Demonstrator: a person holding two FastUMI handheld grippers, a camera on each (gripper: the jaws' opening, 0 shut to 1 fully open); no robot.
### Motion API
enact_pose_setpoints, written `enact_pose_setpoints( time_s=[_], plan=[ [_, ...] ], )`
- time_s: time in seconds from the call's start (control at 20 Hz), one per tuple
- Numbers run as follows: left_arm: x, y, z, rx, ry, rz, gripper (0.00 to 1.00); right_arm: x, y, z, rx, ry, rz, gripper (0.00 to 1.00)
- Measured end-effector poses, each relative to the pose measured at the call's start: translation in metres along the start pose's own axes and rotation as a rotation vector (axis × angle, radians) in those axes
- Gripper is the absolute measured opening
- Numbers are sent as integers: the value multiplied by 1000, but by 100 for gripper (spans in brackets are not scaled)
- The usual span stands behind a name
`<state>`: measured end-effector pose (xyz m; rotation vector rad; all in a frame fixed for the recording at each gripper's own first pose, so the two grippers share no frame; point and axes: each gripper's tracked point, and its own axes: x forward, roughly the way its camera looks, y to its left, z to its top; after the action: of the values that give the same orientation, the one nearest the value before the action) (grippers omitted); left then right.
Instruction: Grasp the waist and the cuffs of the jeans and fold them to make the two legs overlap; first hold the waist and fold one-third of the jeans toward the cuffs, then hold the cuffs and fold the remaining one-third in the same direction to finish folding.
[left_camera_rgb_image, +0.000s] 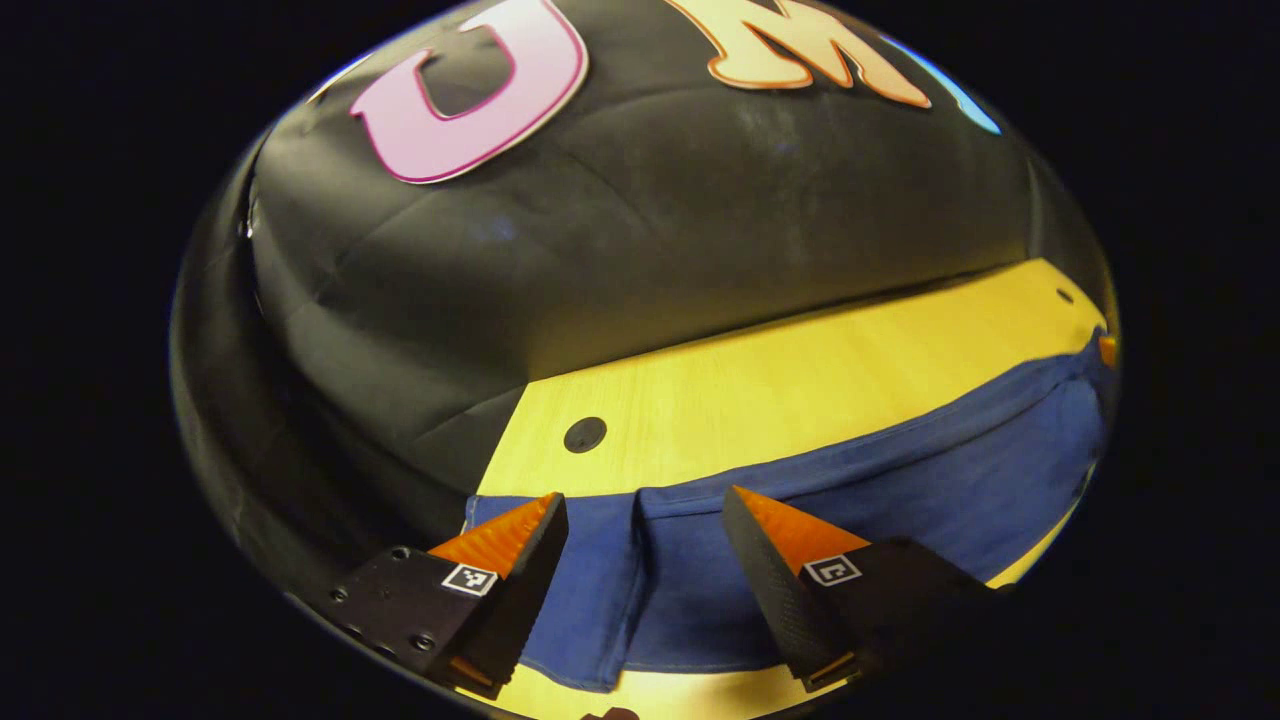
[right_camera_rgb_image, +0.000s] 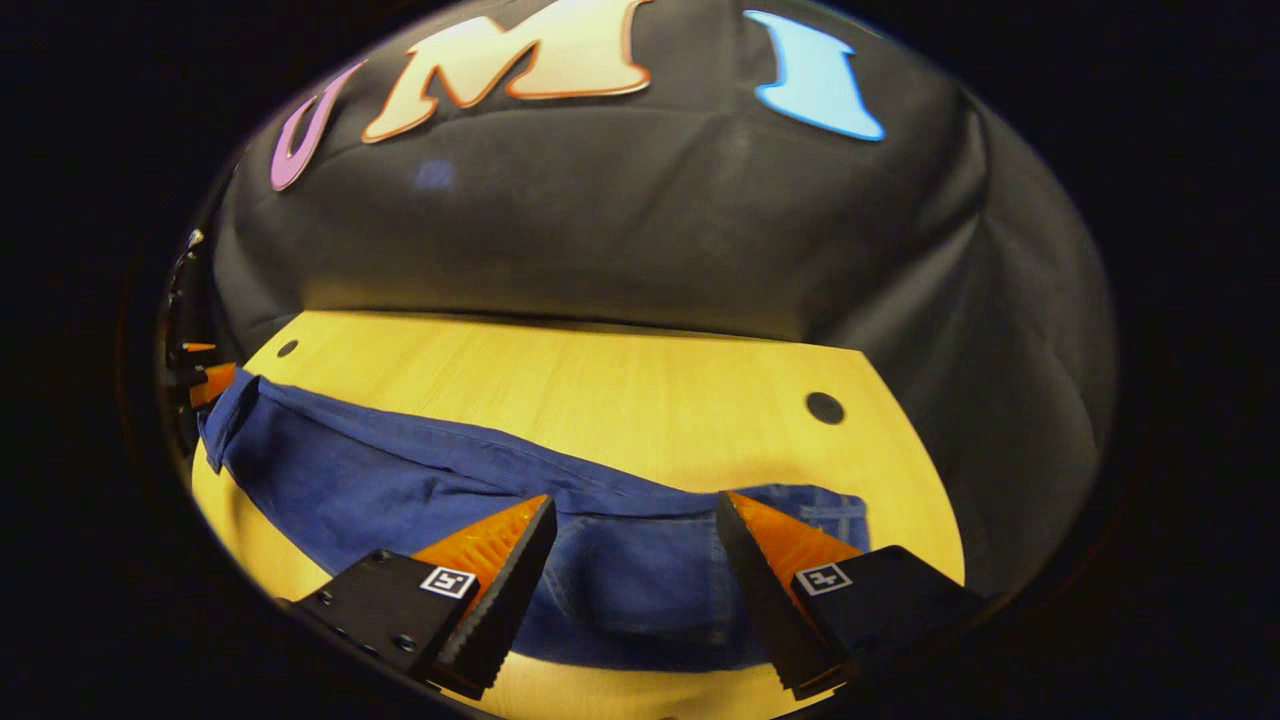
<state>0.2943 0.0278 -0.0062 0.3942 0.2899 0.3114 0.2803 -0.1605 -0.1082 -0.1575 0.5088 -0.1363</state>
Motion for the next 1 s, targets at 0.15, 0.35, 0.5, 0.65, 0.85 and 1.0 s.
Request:
enact_pose_setpoints(
  time_s=[0.15, 0.35, 0.5, 0.65, 0.85, 1.0],
  plan=[
    [3, 0, 2, -58, -23, -2, 95, -19, -46, -19, 34, 16, -62, 100],
    [3, 0, 4, -112, -12, -10, 95, -32, -95, -52, 85, 49, -119, 100],
    [3, 1, 6, -128, -5, -14, 95, -37, -116, -79, 115, 86, -134, 99],
    [2, -1, 9, -127, -21, -23, 95, -25, -125, -103, 154, 125, -122, 100],
    [4, 3, 7, -108, -36, 1, 95, -20, -119, -115, 203, 156, -86, 100],
    [5, 2, 9, -123, -56, 17, 95, -18, -118, -117, 216, 150, -60, 97]
  ],
)
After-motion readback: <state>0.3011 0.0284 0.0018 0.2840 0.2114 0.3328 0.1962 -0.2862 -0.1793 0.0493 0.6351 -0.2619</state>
